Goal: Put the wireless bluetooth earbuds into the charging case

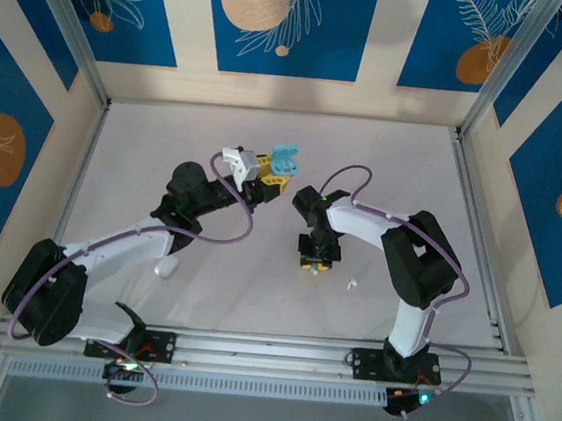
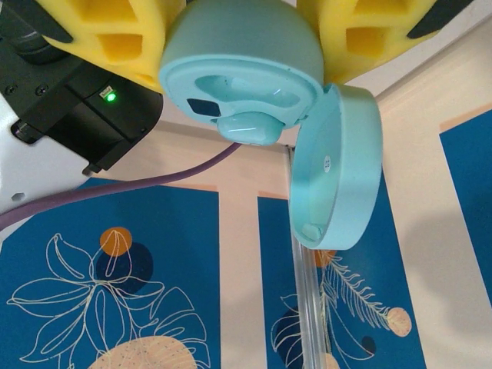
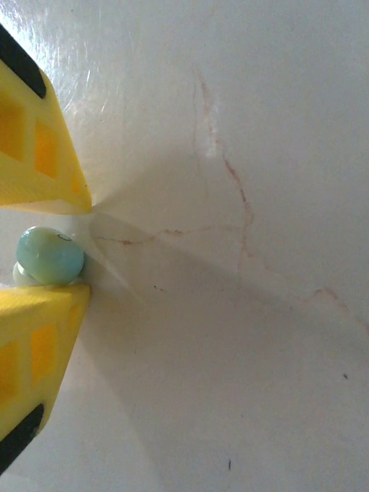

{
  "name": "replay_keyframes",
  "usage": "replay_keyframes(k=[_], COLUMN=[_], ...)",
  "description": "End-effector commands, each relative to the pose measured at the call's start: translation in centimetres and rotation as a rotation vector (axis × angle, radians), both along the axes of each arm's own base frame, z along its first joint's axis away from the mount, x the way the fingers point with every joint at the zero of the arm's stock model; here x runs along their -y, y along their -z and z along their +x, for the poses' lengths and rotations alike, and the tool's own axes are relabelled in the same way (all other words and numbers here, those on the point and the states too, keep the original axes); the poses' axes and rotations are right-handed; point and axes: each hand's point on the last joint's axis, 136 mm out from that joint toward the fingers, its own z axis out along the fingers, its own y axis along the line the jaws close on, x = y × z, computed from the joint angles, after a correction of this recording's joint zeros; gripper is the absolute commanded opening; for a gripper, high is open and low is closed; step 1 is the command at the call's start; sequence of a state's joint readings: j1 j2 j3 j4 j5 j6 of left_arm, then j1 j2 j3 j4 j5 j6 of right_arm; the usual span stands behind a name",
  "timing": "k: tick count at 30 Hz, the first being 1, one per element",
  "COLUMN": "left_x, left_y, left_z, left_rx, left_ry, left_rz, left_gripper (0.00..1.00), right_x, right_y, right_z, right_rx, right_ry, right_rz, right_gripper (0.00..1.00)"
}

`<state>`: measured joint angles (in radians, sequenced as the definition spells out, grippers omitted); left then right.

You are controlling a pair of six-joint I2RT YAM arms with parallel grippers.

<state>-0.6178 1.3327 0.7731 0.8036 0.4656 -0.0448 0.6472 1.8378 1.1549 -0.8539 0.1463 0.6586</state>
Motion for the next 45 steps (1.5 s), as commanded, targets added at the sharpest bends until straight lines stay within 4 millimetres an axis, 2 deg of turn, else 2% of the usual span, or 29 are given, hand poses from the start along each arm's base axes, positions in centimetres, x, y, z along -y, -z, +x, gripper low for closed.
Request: replay_keyframes(k=[1, 8, 15, 24, 29, 32, 35, 41, 43, 45], left_x=[-0.1, -0.1, 0.2, 0.3, 0.2, 0.2, 0.2, 0.6, 0.6, 0.7], left_y=[-1.7, -1.6, -1.6, -1.5, -1.5, -1.6, -1.4, -1.3, -1.2, -1.2], left_z=[-0.7, -0.7, -0.5, -0.4, -0.3, -0.3, -0.2, 0.0, 0.1, 0.1], left_rx=[0.051, 0.05, 0.048, 0.045, 0.045, 0.046, 0.042, 0.027, 0.026, 0.026], left_ry=[0.004, 0.0, 0.006, 0.007, 0.006, 0.004, -0.004, 0.014, 0.013, 0.012], left_rz=[-0.036, -0.032, -0.034, -0.031, -0.031, -0.032, -0.03, -0.048, -0.049, -0.049], left_gripper=[0.31, 0.31, 0.31, 0.31, 0.31, 0.31, 0.31, 0.31, 0.31, 0.31], right_x=[-0.8, -0.8, -0.7, -0.9, -1.1, -1.4, -2.2, -2.4, -2.6, -2.6], right_y=[0.4, 0.5, -0.1, 0.1, -1.3, -3.5, -6.6, -14.9, -19.0, -22.1], right_z=[0.1, 0.0, 0.6, 0.5, 0.7, 1.2, 1.6, 2.1, 2.0, 1.8], right_rx=[-0.016, -0.024, -0.01, -0.024, 0.005, 0.056, 0.117, 0.217, 0.238, 0.241], right_ry=[0.009, 0.003, 0.02, 0.043, 0.035, 0.028, 0.006, 0.044, 0.048, 0.039], right_rz=[0.025, 0.025, 0.031, 0.054, 0.082, 0.151, 0.282, 0.653, 0.86, 1.01], right_gripper=[0.29, 0.22, 0.28, 0.22, 0.2, 0.2, 0.2, 0.2, 0.2, 0.2])
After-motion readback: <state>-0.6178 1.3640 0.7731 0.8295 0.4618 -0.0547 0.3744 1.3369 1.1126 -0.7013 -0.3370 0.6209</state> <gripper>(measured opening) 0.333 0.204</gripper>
